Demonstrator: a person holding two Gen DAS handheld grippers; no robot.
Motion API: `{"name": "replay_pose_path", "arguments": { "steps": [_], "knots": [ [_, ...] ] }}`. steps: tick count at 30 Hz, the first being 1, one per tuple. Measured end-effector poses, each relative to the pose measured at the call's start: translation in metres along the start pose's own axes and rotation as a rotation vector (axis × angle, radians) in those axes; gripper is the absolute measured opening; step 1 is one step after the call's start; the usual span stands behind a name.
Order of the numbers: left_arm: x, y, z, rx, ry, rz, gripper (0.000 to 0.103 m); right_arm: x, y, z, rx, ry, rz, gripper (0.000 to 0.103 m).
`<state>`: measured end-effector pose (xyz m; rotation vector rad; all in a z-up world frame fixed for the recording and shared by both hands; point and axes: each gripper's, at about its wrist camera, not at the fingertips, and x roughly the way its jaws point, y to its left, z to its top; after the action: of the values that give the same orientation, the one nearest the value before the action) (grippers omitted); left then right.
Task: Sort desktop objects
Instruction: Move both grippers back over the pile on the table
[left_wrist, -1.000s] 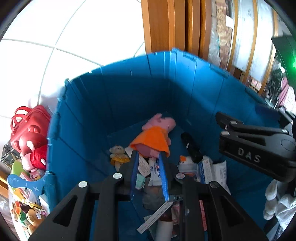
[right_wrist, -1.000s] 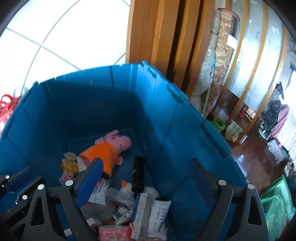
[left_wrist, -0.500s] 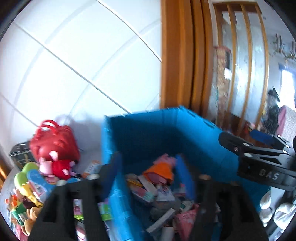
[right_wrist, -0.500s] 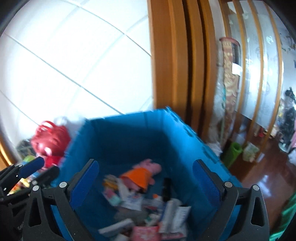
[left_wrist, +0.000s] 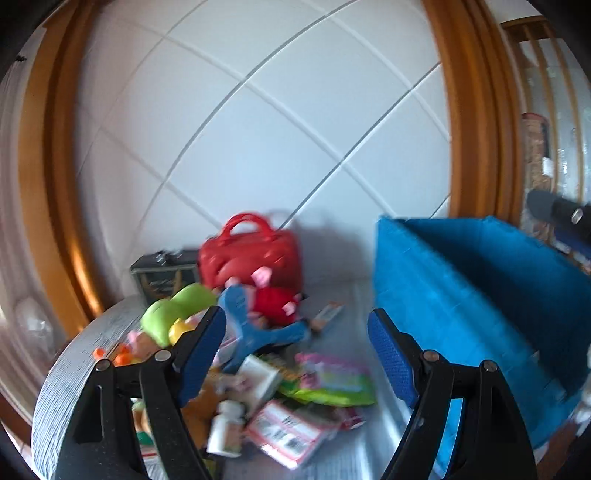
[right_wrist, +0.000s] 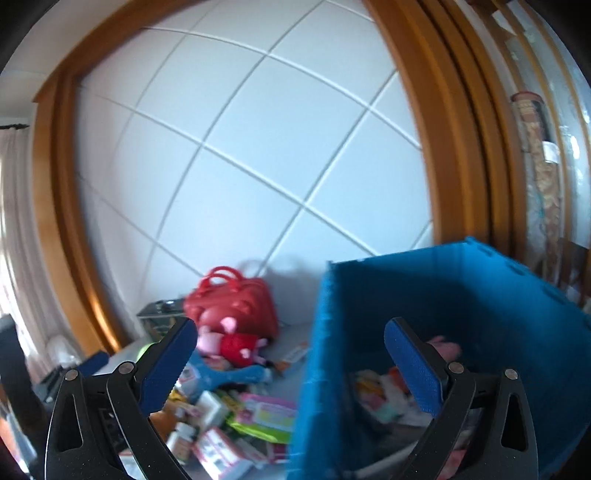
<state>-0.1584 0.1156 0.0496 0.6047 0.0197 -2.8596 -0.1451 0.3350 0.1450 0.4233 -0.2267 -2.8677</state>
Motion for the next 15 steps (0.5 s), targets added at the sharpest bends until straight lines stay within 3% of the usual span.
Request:
{"name": "replay_pose_path", "arguments": {
  "steps": [2,5,10,15],
  "knots": [
    [0.009,0.028,-0.018,-0.016,0.046,0.044,0.079,0.011,0.023,-0.013,-0.018,0.019,0.09,0.103],
    [0.023,0.07,-0.055,-0.044,0.14,0.115,0.079,0.023,0.052,-0.031,-0.068,0.037,0.148,0.103],
    [0.05,0.125,-0.12,-0.088,0.32,0.188,0.079,0.057,0.09,-0.075,-0.153,0.158,0.177,0.103],
    [0.073,0.151,-0.182,-0.152,0.501,0.198,0.079,0.098,0.096,-0.14,-0.173,0.353,0.163,0.103]
  ]
}}
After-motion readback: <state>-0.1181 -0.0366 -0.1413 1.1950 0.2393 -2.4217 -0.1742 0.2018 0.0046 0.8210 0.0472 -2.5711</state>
